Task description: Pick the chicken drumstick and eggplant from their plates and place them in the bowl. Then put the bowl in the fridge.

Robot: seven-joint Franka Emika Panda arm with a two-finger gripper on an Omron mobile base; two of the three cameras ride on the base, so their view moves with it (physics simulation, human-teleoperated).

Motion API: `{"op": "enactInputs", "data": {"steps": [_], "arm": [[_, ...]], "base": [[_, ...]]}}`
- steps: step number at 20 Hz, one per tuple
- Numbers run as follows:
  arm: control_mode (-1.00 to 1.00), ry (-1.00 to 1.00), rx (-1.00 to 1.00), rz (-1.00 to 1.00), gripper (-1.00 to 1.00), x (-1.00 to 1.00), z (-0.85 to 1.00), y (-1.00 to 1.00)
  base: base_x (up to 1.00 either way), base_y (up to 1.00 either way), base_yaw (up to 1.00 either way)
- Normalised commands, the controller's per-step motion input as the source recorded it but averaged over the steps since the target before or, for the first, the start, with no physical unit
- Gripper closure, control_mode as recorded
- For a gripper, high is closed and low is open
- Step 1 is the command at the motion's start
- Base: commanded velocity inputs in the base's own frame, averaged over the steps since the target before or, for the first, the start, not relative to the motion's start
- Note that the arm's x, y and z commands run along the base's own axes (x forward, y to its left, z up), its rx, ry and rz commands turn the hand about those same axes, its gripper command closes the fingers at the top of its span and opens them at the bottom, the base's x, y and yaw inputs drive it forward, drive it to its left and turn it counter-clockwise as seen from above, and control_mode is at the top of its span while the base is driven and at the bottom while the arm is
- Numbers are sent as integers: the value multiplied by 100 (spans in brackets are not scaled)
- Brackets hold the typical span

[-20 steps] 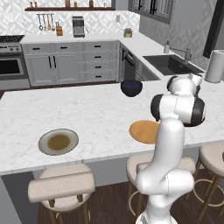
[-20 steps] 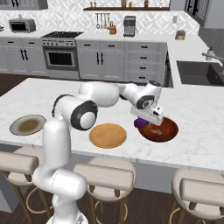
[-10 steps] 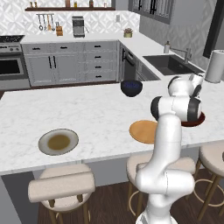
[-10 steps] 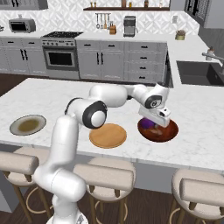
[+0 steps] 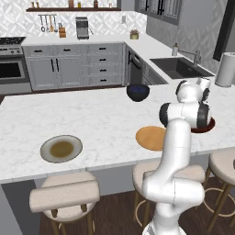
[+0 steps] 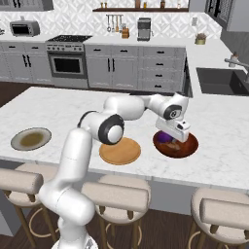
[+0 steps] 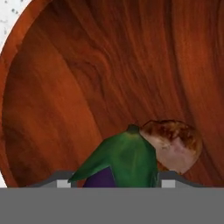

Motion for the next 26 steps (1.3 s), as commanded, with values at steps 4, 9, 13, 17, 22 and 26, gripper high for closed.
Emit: {"op": "enactInputs", "data": {"steps": [4,9,13,17,22,26], "arm": [[-100,7,-1,-1,-100,0,4,-1],[-100,1,0,0,-100,-2,28,-6],[-100,0,0,0,-100,-27,46,-11],[-100,0,-1,0,-100,-64,26,-4],[-100,0,-3,-4,-100,-42,-10,15],[-100,0,-4,-3,-100,-3,-20,9]], "base": [[0,0,0],[0,0,0],[0,0,0],[0,0,0],[0,0,0],[0,0,0]]}}
